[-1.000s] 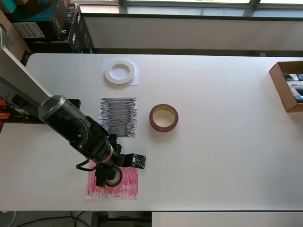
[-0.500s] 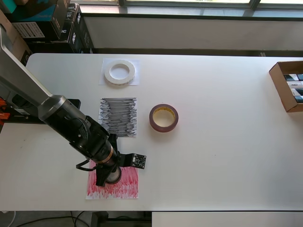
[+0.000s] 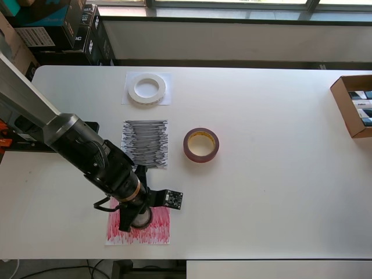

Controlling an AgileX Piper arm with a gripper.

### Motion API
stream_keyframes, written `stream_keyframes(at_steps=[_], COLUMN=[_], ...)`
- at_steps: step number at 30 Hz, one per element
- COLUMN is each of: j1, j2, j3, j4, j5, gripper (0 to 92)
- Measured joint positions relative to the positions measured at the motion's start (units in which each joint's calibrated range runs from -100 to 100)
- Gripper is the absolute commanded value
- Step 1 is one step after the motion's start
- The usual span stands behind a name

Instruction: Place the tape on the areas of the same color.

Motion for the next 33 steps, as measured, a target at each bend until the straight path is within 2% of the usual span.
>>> stream_keyframes(at_steps=[6,15,27,33], j1=[2.3,11.31,26.19,30.23], j2=[0.0,0.0,0.0,-4.43], j3=[-5.51,-7.76,-4.9,1.12], j4=[0.17,0.23,0.1,-1.3], j5=[0.0,0.73,10.45,12.16], gripper=[0.0,0.0,0.0,0.0])
